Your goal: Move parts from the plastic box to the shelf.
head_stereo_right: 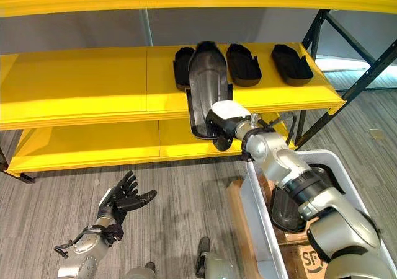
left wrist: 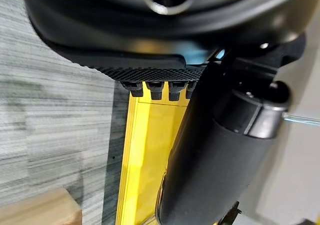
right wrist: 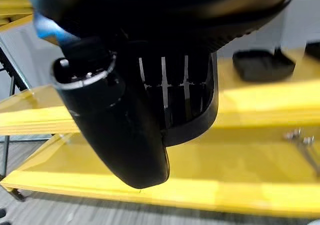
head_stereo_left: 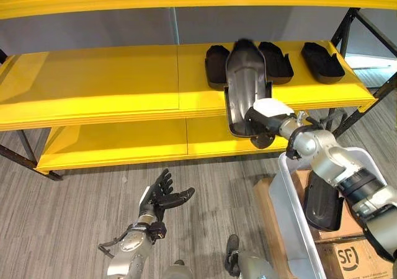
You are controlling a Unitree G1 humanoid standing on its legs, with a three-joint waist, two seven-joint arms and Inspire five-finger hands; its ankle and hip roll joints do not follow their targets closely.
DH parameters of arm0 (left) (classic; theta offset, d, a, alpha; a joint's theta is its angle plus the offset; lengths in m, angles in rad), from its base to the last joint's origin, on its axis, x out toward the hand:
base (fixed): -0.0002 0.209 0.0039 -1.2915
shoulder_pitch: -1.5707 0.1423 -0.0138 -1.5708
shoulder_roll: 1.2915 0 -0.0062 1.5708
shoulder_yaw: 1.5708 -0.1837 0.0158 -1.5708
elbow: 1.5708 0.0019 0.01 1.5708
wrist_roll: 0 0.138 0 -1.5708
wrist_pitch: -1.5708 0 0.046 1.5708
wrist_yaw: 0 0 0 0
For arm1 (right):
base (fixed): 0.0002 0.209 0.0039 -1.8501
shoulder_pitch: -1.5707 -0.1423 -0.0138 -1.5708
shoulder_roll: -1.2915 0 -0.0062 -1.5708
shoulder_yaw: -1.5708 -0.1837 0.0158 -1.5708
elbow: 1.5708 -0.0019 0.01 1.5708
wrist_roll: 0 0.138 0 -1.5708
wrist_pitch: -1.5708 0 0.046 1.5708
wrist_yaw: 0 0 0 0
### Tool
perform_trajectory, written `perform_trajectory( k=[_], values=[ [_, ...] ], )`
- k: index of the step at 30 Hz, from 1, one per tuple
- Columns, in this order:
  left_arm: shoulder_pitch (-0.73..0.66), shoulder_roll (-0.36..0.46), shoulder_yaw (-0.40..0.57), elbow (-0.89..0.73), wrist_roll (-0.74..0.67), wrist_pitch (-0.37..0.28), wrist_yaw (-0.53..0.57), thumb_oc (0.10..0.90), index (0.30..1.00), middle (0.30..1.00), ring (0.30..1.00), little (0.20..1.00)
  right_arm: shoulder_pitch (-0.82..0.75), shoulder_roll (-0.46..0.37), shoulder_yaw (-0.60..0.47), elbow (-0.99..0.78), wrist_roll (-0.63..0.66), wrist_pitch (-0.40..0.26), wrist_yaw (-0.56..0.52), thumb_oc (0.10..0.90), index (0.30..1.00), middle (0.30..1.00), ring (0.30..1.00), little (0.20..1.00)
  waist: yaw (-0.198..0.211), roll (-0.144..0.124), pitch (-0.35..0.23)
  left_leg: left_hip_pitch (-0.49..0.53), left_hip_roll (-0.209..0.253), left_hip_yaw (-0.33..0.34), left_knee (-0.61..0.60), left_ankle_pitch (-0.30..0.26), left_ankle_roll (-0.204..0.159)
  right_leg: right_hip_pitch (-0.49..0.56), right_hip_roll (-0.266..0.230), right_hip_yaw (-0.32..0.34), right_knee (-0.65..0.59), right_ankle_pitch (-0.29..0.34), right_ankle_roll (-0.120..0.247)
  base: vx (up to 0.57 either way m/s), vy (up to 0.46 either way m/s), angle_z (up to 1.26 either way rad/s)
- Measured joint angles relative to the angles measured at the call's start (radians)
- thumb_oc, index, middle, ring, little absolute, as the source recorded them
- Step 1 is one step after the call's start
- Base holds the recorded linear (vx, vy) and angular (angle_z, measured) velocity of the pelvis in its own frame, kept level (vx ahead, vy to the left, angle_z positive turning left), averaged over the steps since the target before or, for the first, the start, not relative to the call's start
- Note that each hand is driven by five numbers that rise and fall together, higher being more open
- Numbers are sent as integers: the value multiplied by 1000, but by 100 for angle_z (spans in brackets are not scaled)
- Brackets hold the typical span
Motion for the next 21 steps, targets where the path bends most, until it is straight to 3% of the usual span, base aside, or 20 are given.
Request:
perform_trajectory(
  k=[2,8,11,13,14,15,16,17,18,19,20,21],
  values=[
    [0,0,0,-1,0,0,2,900,1000,1000,1000,1000,-21,1,5,1,5,-2,0,400,300,300,300,300,3,-1,-8,-4,11,-1,-2,3,-5,-4,2,-16,18,-24,12,32,-95,21],
    [3,5,3,-3,-1,0,11,900,1000,1000,1000,1000,-81,0,94,0,21,-11,0,400,300,300,300,300,26,-11,-43,-32,14,0,-21,-24,6,-86,-13,-23,135,-79,-1,40,-102,10],
    [4,11,2,-3,-1,0,16,900,1000,1000,1000,1000,-109,8,139,0,21,-18,1,400,300,300,300,300,43,-28,-53,-56,5,-1,15,-31,3,-123,-16,-16,189,-113,-4,-37,-131,11],
    [-12,27,-8,0,-6,0,13,900,1000,1000,1000,1000,-124,9,170,25,22,-27,3,400,300,300,300,300,73,-56,-51,-249,-45,-17,366,-1,-39,-120,-15,3,180,-135,-29,-149,-194,47],
    [-25,48,-33,3,-10,-1,14,900,1000,1000,1000,1000,-128,9,183,66,32,-31,0,400,300,300,300,300,101,-66,-43,-359,-64,-35,529,114,-64,-83,-14,-14,139,-112,-63,-31,-117,79],
    [-34,69,-43,5,-11,-2,13,900,1000,1000,1000,1000,-135,12,188,96,40,-31,0,400,300,300,300,300,122,-81,-32,-395,-76,-31,591,189,-33,-49,-31,-36,91,-106,-67,108,-71,81],
    [-31,75,-43,3,-11,-7,14,900,1000,1000,1000,1000,-141,14,188,108,41,-31,-3,400,300,300,300,300,125,-79,-28,-423,-73,-30,621,200,-2,-33,-26,-59,74,-101,-75,96,-29,98],
    [-15,87,-34,-2,-11,-14,14,900,1000,1000,1000,1000,-163,15,188,104,41,-26,-15,400,300,300,300,300,128,-79,-20,-444,-78,-25,582,112,-16,-29,-7,-72,54,-75,-75,236,-10,74],
    [-8,85,-29,-2,-11,-13,21,900,1000,1000,1000,1000,-175,14,188,91,44,-26,-21,400,300,300,300,300,133,-84,-15,-419,-91,-25,457,89,-30,-36,-4,-77,34,-74,-71,207,71,55],
    [-8,86,-34,0,-11,-12,27,900,1000,1000,1000,1000,-191,15,185,85,45,-29,-22,400,300,300,300,300,134,-80,0,-415,-98,-16,373,83,-19,-32,13,-69,-4,-74,-41,290,104,23],
    [1,53,-29,-14,-11,-4,25,900,1000,1000,1000,1000,-196,1,176,62,63,-34,-37,400,300,300,300,300,148,3,-3,-367,48,43,36,64,10,-42,106,-128,44,-128,-39,240,138,27],
    [8,51,-28,-54,-11,-13,24,900,1000,1000,1000,1000,-202,-14,161,60,70,-37,-42,400,300,300,300,300,150,30,5,-357,101,60,-57,112,-61,-75,77,-156,291,-213,-49,261,166,50]
  ],
)
